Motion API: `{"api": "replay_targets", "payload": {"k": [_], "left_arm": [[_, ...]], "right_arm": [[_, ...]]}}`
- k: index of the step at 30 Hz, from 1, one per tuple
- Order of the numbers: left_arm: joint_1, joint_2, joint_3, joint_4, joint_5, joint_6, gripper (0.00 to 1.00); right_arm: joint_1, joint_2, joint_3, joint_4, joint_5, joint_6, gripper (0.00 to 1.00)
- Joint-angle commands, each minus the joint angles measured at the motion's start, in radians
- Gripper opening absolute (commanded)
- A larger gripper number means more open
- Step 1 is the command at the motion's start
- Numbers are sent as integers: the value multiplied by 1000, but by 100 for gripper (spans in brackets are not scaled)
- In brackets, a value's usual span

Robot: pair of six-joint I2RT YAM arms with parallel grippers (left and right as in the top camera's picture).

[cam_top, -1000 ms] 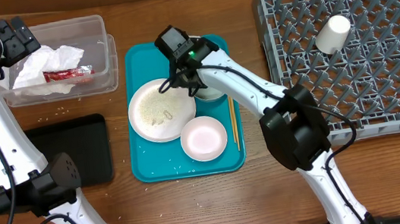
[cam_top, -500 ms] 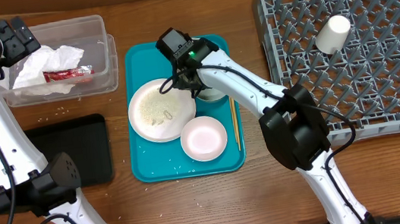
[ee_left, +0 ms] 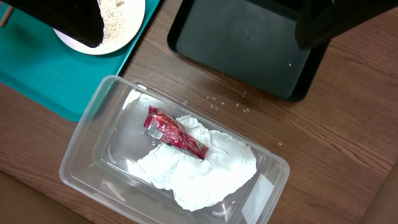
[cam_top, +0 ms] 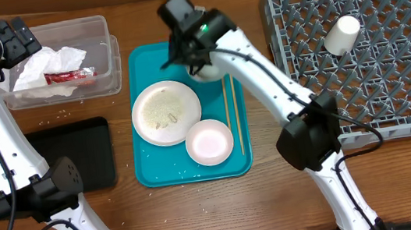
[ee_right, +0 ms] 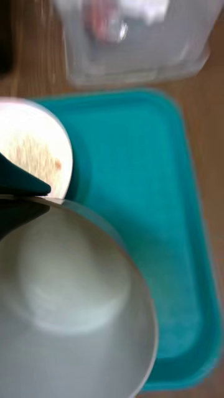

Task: Sort waste into correct bins and load items into the dishwasher
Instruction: 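Reach the right gripper to the small white bowl and grasp it, then carry the white bowl to the dish rack and flip it over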

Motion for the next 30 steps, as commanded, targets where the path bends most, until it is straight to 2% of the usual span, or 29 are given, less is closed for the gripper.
{"api": "replay_targets", "payload": {"k": [1, 10, 11, 19, 23, 30], "left_arm": [[4, -8, -2, 1, -5, 22, 100], [4, -8, -2, 1, -5, 22, 100], [4, -8, -2, 1, -5, 22, 100], [4, -8, -2, 1, -5, 22, 100], [4, -8, -2, 1, -5, 22, 100], [4, -8, -2, 1, -5, 22, 100]], "right_arm": [[-44, 5, 190, -80, -19, 3, 4], [-298, -4, 647, -496, -26, 3, 4], [-343, -16, 658, -494, -74, -56, 4], [-614, -155, 657, -495, -389, -159, 4], [-722, -276, 552, -495, -454, -207, 4], [-857, -550, -13, -494, -426, -361, 4]]}}
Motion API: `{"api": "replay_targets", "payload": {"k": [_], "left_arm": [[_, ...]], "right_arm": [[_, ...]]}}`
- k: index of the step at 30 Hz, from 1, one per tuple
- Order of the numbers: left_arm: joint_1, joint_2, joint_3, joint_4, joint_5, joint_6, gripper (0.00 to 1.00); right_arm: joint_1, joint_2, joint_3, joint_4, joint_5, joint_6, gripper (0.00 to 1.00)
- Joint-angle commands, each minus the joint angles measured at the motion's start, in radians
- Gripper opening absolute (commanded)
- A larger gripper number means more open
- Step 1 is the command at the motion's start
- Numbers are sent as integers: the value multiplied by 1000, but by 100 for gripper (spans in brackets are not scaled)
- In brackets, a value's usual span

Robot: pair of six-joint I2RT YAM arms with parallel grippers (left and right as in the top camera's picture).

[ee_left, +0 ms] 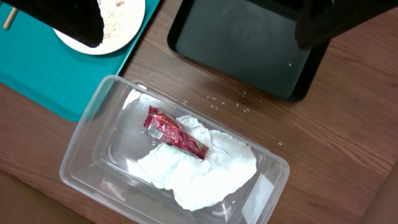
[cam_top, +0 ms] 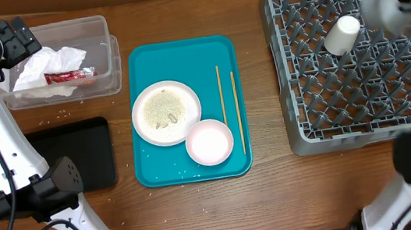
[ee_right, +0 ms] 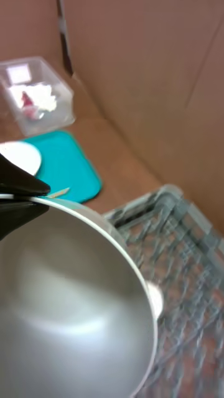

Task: Sort waste into correct bins and load items into the dishwasher
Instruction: 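Carry the white bowl to the dish rack and flip it over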

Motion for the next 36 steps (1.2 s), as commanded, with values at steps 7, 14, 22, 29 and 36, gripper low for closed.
{"api": "replay_targets", "payload": {"k": [7, 14, 22, 29, 36], "left_arm": [[4, -8, -2, 1, -5, 22, 100], [4, -8, -2, 1, -5, 22, 100], [4, -8, -2, 0, -5, 22, 100], [4, -8, -2, 1, -5, 22, 100], [4, -8, -2, 0, -5, 22, 100]], "right_arm": [[-45, -83, -505, 64, -348, -354, 4], [-121, -82, -813, 290, -749, -414, 4], [-201, -76, -1095, 624, -1163, -367, 4], [-215, -76, -1290, 831, -1020, -103, 4], [-273, -76, -1298, 811, -929, -90, 4]]}}
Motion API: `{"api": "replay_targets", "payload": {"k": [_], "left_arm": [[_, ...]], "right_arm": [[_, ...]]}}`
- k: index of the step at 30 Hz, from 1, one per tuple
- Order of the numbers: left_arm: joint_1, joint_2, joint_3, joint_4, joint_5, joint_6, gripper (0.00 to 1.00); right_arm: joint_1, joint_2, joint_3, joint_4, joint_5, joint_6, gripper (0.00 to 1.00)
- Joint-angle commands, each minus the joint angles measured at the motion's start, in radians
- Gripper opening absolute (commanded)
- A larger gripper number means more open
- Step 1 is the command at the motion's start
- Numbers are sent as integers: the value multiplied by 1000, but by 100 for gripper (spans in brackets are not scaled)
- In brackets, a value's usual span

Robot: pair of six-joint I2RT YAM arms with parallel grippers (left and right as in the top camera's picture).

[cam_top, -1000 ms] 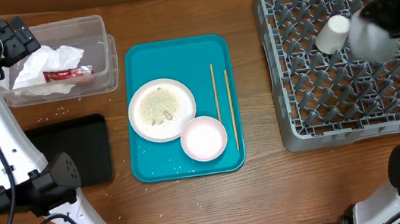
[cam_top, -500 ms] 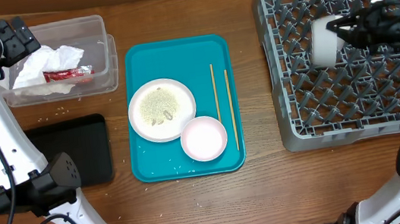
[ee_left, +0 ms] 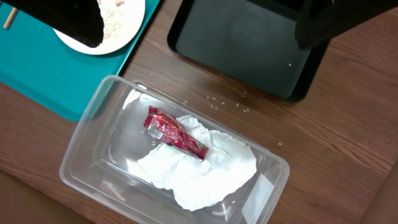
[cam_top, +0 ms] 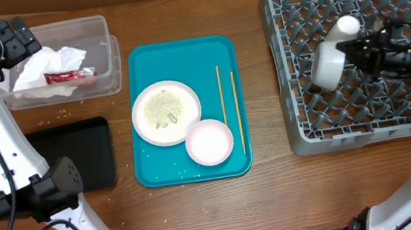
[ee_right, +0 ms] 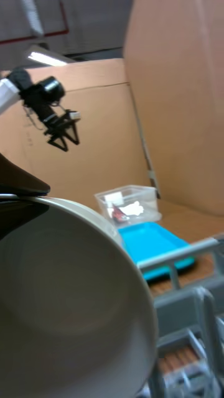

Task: Sort waste into correct bins and load items into the dishwasher
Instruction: 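Carry the white bowl to the dish rack and flip it over, then set the bowl upside down on the rack and release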

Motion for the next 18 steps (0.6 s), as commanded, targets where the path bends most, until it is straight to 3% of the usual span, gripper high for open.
{"api": "replay_targets", "payload": {"k": [1, 4, 8, 13, 16, 18], "left_arm": [[4, -8, -2, 0, -5, 22, 100], [4, -8, -2, 1, -5, 22, 100], [4, -8, -2, 1, -5, 22, 100], [4, -8, -2, 0, -5, 22, 100], [4, -8, -2, 1, -5, 22, 100], [4, -8, -2, 0, -5, 22, 100]], "right_arm": [[-37, -12, 1, 0, 35, 38, 4], [-55, -12, 1, 1, 50, 57, 5], [-90, -13, 14, -5, 122, 84, 18], [-129, -13, 90, -58, 197, 87, 48], [-153, -13, 180, -135, 295, 86, 59], [-166, -13, 262, -210, 380, 86, 60]]}}
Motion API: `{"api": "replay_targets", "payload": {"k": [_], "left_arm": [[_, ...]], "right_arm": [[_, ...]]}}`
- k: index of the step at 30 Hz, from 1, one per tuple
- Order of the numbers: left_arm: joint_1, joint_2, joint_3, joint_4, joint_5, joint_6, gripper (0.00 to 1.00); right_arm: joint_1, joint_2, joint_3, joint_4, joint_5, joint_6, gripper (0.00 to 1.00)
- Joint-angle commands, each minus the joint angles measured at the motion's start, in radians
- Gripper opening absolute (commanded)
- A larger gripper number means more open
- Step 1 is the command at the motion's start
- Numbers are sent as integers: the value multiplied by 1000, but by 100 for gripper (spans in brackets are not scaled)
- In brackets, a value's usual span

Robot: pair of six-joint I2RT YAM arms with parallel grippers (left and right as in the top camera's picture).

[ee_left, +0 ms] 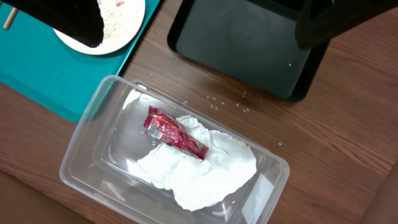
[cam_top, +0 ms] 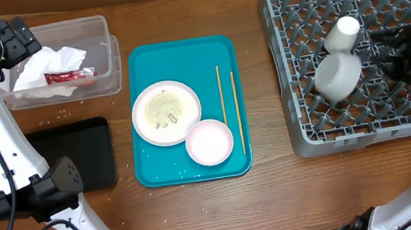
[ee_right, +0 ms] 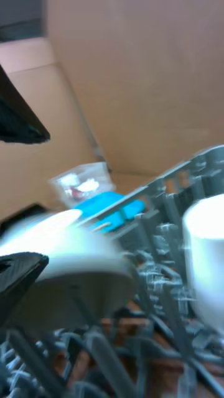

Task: Sort waste into correct bins and load items into the dishwasher
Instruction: 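Set the bowl upside down on the rack and release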

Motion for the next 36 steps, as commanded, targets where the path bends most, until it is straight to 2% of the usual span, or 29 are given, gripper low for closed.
{"api": "replay_targets", "payload": {"k": [1, 5, 7, 14, 16, 19, 23, 28, 36], "left_arm": [[4, -8, -2, 1, -5, 22, 100], [4, -8, -2, 1, -5, 22, 100], [4, -8, -2, 1, -5, 22, 100], [4, -8, -2, 1, -5, 22, 100], [4, -8, -2, 1, -5, 22, 100], [4, -8, -2, 1, -5, 22, 100], [4, -8, -2, 1, -5, 22, 100], [4, -8, -2, 1, -5, 22, 100], [4, -8, -2, 1, -5, 22, 100]], "right_arm": [[-21, -13, 151, -70, 168, 0, 60], [-6, -14, 311, -221, 308, -42, 59], [22, -15, 356, -277, 373, -64, 54], [238, -13, 337, -396, 702, -86, 18], [303, -13, 325, -401, 749, -86, 14], [379, -13, 306, -399, 806, -76, 12], [447, -13, 238, -382, 972, 13, 8], [452, -13, 142, -319, 1012, 25, 4], [424, -14, 177, -349, 1204, 108, 4]]}}
